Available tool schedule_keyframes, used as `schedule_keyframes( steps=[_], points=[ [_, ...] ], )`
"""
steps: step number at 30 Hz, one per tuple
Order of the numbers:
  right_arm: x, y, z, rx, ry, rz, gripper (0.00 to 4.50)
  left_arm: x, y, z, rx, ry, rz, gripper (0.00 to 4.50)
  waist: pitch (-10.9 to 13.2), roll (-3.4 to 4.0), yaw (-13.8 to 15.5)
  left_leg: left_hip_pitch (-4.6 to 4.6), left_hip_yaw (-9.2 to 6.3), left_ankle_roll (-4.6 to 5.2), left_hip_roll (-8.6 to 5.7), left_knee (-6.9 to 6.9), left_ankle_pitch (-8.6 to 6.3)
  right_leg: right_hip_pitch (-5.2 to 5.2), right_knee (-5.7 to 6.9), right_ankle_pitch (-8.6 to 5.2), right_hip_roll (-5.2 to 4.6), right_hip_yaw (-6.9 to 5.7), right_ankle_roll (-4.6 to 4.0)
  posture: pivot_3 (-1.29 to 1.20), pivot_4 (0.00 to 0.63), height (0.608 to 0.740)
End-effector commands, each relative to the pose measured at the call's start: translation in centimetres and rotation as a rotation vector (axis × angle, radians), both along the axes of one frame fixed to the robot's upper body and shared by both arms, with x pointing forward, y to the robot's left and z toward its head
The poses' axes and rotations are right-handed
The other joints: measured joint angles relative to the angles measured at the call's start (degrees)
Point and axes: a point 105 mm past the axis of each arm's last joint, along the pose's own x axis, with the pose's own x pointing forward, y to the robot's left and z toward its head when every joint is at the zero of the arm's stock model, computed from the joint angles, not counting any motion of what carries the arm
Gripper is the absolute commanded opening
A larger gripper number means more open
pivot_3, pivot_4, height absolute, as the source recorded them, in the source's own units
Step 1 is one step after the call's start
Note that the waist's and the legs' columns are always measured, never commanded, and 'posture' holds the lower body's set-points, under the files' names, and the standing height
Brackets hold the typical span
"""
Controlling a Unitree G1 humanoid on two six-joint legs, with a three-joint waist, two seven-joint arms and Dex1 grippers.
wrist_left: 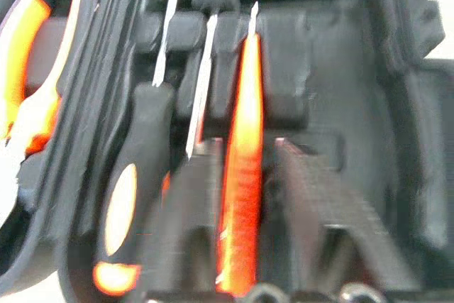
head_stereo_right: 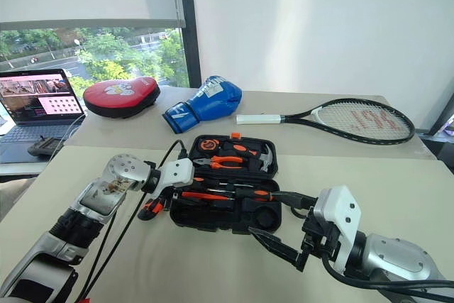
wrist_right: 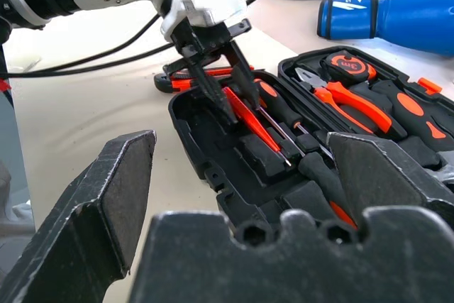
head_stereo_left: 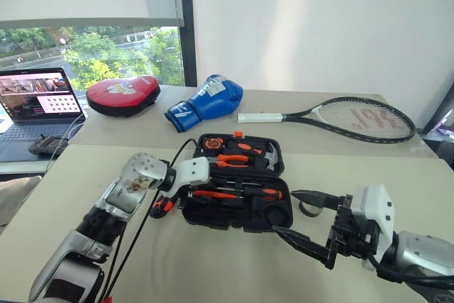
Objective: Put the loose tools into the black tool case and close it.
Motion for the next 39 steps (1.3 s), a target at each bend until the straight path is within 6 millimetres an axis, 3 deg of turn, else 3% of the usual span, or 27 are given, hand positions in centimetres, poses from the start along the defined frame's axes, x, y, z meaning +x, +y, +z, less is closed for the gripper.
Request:
schedule_keyframes(
  steps=[1,4,6,9,15,18,23,29,32,34,39],
  points=[
    [-0.2,-0.1,0.8,-0.009,-0.055,0.004,4.50,-0.1,0.5,4.2,-0.222,0.060,0.063,2.66,0.0,0.00,-0.1,0.01,0.00,0.00,0.00,0.00,0.00,0.00,0.01,0.00,0.00,0.00,0.00,0.00,0.150,0.740],
    [0.0,-0.1,0.8,-0.009,-0.056,0.002,4.50,0.4,1.1,5.4,-0.357,0.180,0.140,1.87,0.0,0.00,-0.3,0.04,0.00,-0.01,0.02,0.00,0.00,0.01,0.03,0.00,0.00,0.01,0.01,0.00,0.150,0.740],
    [0.1,-0.1,0.8,-0.008,-0.058,0.005,4.50,0.8,1.0,6.2,-0.448,0.248,0.192,1.11,0.0,0.00,-0.3,0.04,-0.01,-0.01,0.01,0.01,0.01,0.02,0.05,-0.02,0.01,0.00,0.03,0.00,0.150,0.740],
    [0.2,0.0,0.8,-0.008,-0.061,0.014,4.50,1.7,0.8,5.5,-0.490,0.281,0.298,0.03,0.0,0.00,-0.2,0.05,-0.02,-0.02,-0.01,0.02,0.01,0.04,0.04,-0.01,0.00,-0.01,0.03,0.00,0.150,0.740],
    [0.4,-0.1,0.9,-0.016,-0.065,0.023,4.50,2.0,0.6,1.8,-0.457,0.192,0.437,0.03,0.0,0.00,-0.6,0.09,-0.02,-0.04,-0.03,0.00,0.02,0.05,0.06,0.00,0.00,0.06,0.01,0.00,0.150,0.740],
    [0.3,0.0,0.9,-0.015,-0.062,0.024,4.50,1.8,1.6,-1.5,-0.396,0.131,0.524,0.03,0.0,0.00,-0.7,0.10,-0.01,-0.06,-0.02,-0.02,0.03,0.02,0.07,0.00,0.00,0.11,-0.01,0.00,0.150,0.740],
    [0.0,0.0,0.8,-0.022,-0.048,0.022,4.50,-0.2,2.4,-5.8,-0.321,0.168,0.514,0.03,-0.1,0.09,-0.7,0.26,-0.02,-0.05,0.05,-0.07,0.01,0.15,0.05,0.02,-0.15,0.14,-0.06,0.00,0.150,0.740],
    [-0.1,-0.3,0.9,-0.030,-0.039,0.021,4.50,-2.5,2.5,-7.9,-0.247,0.265,0.459,0.03,-0.3,0.52,-1.0,1.23,0.18,-0.06,0.06,-0.73,0.01,0.76,-0.10,-0.15,-0.36,0.33,-0.19,0.00,0.150,0.740],
    [-0.1,-0.3,0.9,-0.032,-0.036,0.024,4.50,-2.4,2.5,-8.1,-0.270,0.320,0.501,0.03,-0.6,0.87,-1.0,1.26,0.20,-0.09,0.12,-0.80,0.02,0.73,-0.09,-0.20,-0.08,0.47,-0.16,0.00,0.150,0.740],
    [-0.1,-0.2,0.8,-0.036,-0.031,0.028,4.50,-2.3,2.1,-6.6,-0.338,0.292,0.462,0.03,-0.7,0.95,-1.1,1.28,0.25,-0.09,0.15,-0.83,0.01,0.71,-0.09,-0.21,0.02,0.55,-0.15,0.00,0.150,0.740],
    [-0.1,-0.2,0.9,-0.038,-0.031,0.031,4.50,-1.0,1.5,-0.7,-0.477,0.241,0.499,0.03,-0.5,0.68,-1.0,1.21,0.30,-0.12,0.18,-0.83,0.03,0.60,-0.06,-0.20,0.08,0.61,-0.15,0.00,0.150,0.740]
  ],
)
